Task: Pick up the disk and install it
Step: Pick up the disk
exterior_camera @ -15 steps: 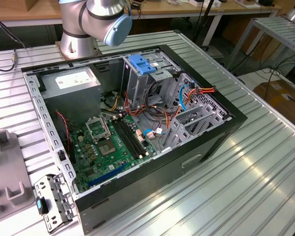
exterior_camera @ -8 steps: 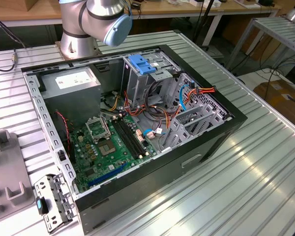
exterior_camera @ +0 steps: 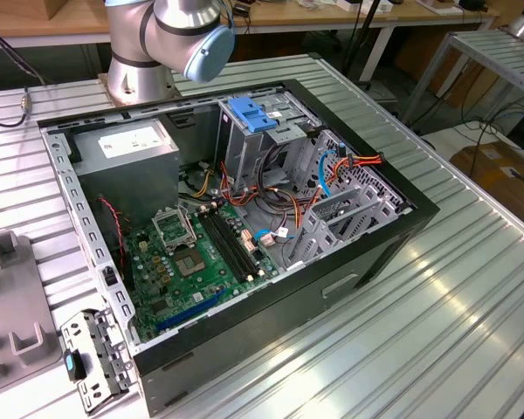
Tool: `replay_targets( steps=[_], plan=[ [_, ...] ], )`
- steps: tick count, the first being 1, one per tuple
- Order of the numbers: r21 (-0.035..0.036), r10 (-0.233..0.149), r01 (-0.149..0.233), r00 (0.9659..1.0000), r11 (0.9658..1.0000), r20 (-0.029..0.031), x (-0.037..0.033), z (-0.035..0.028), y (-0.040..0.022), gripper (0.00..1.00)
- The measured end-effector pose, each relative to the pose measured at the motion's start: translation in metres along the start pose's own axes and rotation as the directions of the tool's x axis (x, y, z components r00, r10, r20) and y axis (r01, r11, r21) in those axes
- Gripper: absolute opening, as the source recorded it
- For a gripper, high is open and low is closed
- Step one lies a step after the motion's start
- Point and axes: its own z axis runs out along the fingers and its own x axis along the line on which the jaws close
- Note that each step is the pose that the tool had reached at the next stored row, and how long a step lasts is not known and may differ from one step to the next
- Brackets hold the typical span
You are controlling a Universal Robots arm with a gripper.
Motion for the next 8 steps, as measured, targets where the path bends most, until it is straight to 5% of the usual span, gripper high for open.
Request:
replay_targets(
  steps=[4,8],
  plan=[
    [-0.0009,-0.083,0.083,0.9966,0.9966,-0.0034,0.0000,0.0000,0.0000,0.11],
    [-0.0013,-0.113,0.113,0.9936,0.9936,-0.0047,0.0000,0.0000,0.0000,0.11]
  ],
)
